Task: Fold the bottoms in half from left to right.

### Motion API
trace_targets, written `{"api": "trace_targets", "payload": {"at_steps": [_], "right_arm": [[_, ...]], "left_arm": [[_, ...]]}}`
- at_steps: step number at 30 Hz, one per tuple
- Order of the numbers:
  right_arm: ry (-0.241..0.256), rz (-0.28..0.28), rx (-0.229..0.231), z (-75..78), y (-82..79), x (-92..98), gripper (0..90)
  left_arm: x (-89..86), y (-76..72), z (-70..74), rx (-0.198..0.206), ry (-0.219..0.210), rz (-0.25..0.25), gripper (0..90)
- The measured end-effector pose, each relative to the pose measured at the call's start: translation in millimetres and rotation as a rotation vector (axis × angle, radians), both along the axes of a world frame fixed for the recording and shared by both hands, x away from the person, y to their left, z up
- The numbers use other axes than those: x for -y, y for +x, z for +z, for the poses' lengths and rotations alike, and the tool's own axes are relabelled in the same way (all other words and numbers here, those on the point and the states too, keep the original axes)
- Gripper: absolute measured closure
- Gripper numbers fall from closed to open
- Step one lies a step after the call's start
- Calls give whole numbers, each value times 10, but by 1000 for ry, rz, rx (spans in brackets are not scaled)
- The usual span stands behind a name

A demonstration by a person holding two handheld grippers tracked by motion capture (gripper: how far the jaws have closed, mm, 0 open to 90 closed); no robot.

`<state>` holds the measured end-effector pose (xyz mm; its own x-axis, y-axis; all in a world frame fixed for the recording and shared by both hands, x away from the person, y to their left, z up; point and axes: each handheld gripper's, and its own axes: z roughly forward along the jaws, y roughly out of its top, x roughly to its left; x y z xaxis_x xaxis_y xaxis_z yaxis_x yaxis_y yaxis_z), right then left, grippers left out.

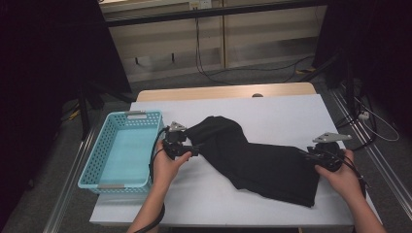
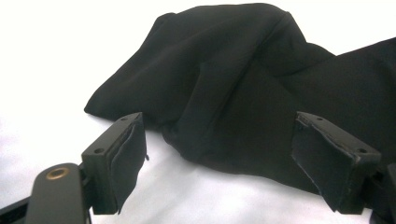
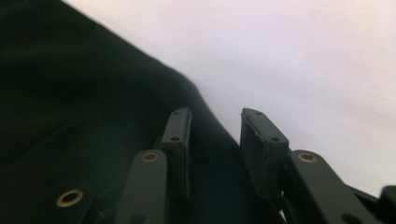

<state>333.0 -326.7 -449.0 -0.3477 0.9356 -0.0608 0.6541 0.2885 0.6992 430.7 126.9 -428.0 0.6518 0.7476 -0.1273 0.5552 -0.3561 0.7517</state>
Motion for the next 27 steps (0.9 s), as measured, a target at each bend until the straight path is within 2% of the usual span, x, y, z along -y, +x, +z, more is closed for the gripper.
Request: {"api": "trace_targets", "payload": {"at_steps": [2, 6, 9, 13, 16, 18, 21, 25, 27], "right_arm": [[-24, 6, -8, -31, 27, -24, 695], [-18, 12, -9, -30, 61, -21, 890], [14, 19, -2, 24, 60, -9, 900], [64, 23, 36, 99, 64, -38, 900], [80, 43, 22, 77, 98, -93, 900], [69, 39, 21, 38, 123, -117, 877], [20, 19, 14, 13, 134, -100, 764], [46, -28, 34, 52, 85, -6, 638], [59, -51, 40, 63, 59, 44, 611]], "left_arm": [[0, -5, 5, 0, -1, -2, 190], [-3, -6, 4, 0, -1, 1, 189], [-2, -5, -1, -1, 0, 0, 189], [-5, 1, -2, -2, -3, 0, 189], [-2, 0, -10, -4, 1, -1, 189], [-1, -3, -15, -5, 4, -2, 189], [-5, -7, -15, -6, 2, 0, 189], [-26, -8, -1, 1, -2, 8, 189], [-32, -12, 8, -1, -4, 6, 189]]}}
